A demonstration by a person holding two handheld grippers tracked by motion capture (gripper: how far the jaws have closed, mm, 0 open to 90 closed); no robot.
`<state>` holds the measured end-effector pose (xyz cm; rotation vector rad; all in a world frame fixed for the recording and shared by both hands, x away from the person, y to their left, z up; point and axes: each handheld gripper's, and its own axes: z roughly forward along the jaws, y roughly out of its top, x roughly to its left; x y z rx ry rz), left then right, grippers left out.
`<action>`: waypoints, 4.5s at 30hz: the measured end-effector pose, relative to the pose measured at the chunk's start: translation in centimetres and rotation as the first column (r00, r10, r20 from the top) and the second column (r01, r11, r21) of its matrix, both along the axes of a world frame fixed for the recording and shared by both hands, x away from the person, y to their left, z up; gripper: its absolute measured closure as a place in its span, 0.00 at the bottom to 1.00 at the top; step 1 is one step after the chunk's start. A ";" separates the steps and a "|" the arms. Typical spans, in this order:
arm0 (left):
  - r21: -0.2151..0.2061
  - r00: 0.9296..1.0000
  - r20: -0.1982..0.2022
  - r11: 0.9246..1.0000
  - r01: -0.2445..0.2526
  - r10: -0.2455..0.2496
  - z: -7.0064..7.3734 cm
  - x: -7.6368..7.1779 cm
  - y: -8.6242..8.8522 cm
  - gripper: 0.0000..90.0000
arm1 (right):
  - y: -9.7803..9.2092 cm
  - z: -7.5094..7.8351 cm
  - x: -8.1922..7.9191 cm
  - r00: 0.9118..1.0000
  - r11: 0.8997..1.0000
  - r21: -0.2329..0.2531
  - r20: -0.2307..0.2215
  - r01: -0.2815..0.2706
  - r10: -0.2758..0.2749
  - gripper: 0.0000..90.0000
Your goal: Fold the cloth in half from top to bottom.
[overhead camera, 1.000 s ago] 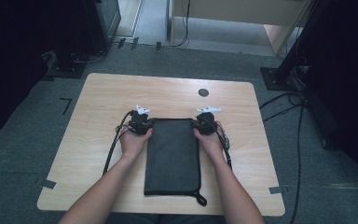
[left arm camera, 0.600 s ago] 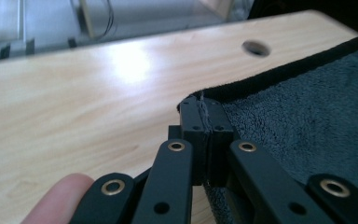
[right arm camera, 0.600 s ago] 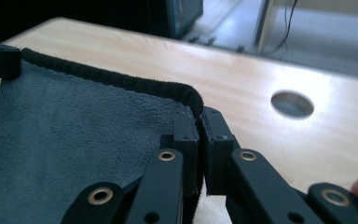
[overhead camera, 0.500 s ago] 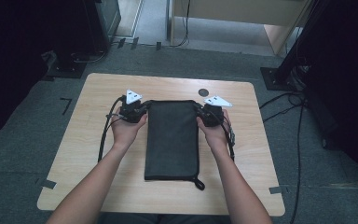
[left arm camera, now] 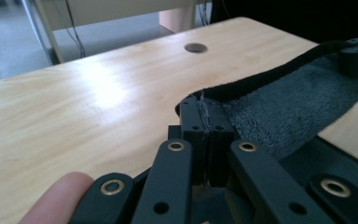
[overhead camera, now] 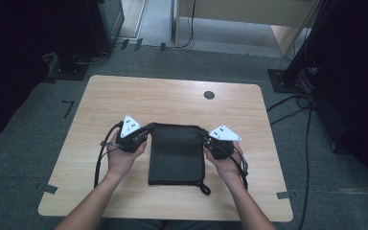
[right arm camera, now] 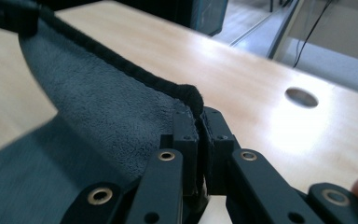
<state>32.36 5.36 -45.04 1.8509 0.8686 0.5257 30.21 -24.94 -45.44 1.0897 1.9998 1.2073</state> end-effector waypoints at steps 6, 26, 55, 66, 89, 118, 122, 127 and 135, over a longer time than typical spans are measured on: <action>0.032 0.996 -0.053 0.996 0.078 -0.076 -2.3 -4.1 0.5 1.00 | -0.3 -2.1 -4.1 0.997 0.998 -0.033 -0.049 -0.059 0.058 0.96; -0.138 0.954 -0.180 0.967 0.216 -0.239 -4.4 -8.0 4.2 0.69 | -4.8 -2.8 -10.4 0.936 0.959 0.108 -0.213 -0.263 0.281 0.61; 0.115 0.971 -0.228 0.992 -0.043 0.069 -5.8 -7.4 6.5 0.15 | 5.6 -2.5 -5.7 0.970 0.998 -0.041 -0.235 0.054 -0.062 0.31; 0.111 0.936 -0.273 0.973 -0.201 0.224 -5.9 -7.0 12.2 0.12 | 6.9 -6.3 -4.3 0.961 0.994 -0.096 -0.265 0.050 -0.074 0.23; 0.135 0.909 -0.318 0.961 -0.240 0.271 -6.4 -6.5 14.4 0.12 | 7.3 -6.6 10.0 0.969 0.986 -0.116 -0.207 0.116 -0.138 0.15; 0.253 0.919 -0.248 0.937 -0.243 0.306 -6.8 -6.8 13.0 0.11 | -3.1 -1.8 1.9 0.966 0.988 -0.008 -0.209 0.155 -0.153 0.01; 0.250 0.919 -0.248 0.937 -0.245 0.306 -6.8 -6.8 13.0 0.11 | -6.1 -2.1 -0.2 0.958 0.983 -0.019 -0.220 0.185 -0.184 0.01; 0.251 0.919 -0.248 0.937 -0.244 0.306 -6.8 -6.8 13.0 0.11 | -8.9 -2.8 -2.8 0.950 0.977 -0.033 -0.230 0.210 -0.212 0.01; 0.251 0.919 -0.248 0.937 -0.244 0.306 -6.8 -6.8 13.0 0.11 | -12.4 -4.5 -6.5 0.932 0.973 -0.052 -0.279 0.226 -0.232 0.01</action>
